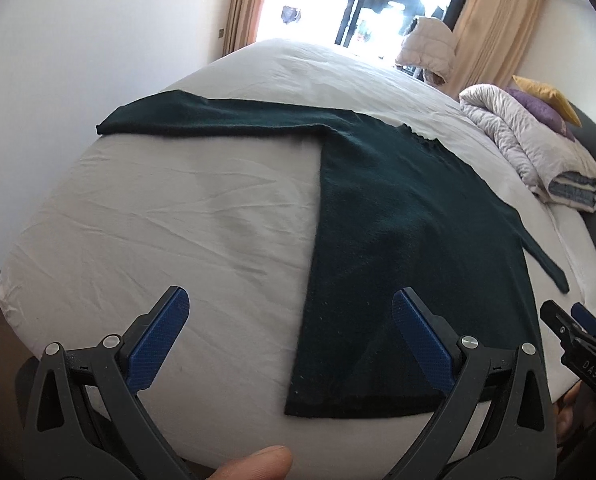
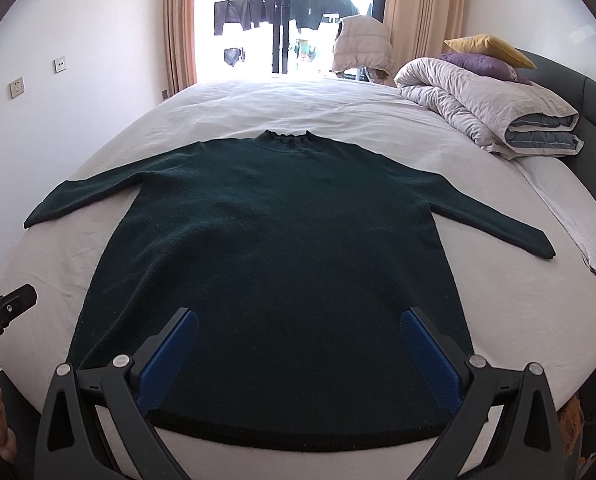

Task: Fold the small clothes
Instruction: 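Grasp the sleeve nearest the left gripper and fold it across the sweater body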

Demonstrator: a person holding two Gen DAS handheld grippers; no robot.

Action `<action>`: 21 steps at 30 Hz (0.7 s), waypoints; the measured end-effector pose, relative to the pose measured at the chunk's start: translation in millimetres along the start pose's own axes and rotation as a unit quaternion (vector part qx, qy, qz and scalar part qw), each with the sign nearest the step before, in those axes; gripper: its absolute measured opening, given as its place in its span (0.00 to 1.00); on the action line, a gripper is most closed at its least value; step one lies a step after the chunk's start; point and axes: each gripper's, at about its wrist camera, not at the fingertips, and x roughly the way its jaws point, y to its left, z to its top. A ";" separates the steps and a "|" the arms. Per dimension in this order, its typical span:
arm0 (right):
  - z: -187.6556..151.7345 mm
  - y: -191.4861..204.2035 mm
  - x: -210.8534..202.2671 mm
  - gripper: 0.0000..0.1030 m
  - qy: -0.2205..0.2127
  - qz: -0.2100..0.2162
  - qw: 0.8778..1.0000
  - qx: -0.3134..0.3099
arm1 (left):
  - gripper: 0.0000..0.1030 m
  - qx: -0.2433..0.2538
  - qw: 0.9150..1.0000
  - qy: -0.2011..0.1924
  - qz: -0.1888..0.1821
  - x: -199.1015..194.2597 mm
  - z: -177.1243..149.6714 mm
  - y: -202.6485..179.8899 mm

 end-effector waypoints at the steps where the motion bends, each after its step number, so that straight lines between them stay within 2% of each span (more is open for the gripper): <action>1: 4.4 1.9 4.7 1.00 -0.006 0.011 1.000 -0.002 | 1.00 -0.010 1.000 -0.009 -0.006 4.2 5.0 9.5; 2: 8.7 3.4 10.3 1.00 -0.010 0.022 1.000 -0.002 | 1.00 -0.018 0.999 -0.017 -0.021 9.2 10.5 19.1; 4: 17.6 6.3 25.1 1.00 -0.011 0.038 0.999 0.000 | 1.00 -0.032 0.996 -0.009 -0.085 26.8 25.4 40.8; 5: 22.5 7.8 34.5 1.00 -0.009 0.047 0.999 0.002 | 1.00 -0.042 0.995 0.008 -0.092 38.4 33.3 51.7; 7: 28.8 10.0 50.0 1.00 -0.005 0.066 0.998 0.007 | 1.00 -0.069 0.994 0.027 -0.083 57.2 50.5 77.2; 9: 33.9 12.1 65.2 0.99 0.000 0.087 0.996 0.016 | 1.00 -0.114 0.989 0.023 -0.094 72.0 67.9 109.4; 12: 38.7 16.1 84.9 0.98 0.012 0.114 0.993 0.035 | 1.00 -0.215 0.969 -0.020 -0.118 91.6 100.3 175.6; 14: 38.6 18.3 93.6 0.98 0.016 0.129 0.991 0.044 | 1.00 -0.288 0.946 -0.042 -0.141 107.8 118.1 219.5; 16: 36.0 21.1 99.6 0.97 0.018 0.137 0.989 0.043 | 1.00 -0.338 0.926 -0.052 -0.163 126.1 133.5 253.2; 18: 35.0 24.1 106.2 0.97 0.022 0.139 0.989 0.040 | 1.00 -0.362 0.916 -0.052 -0.165 141.5 147.0 273.6; 21: 32.3 23.1 114.7 0.95 0.032 0.145 0.988 0.052 | 1.00 -0.381 0.909 -0.052 -0.161 156.9 164.1 287.3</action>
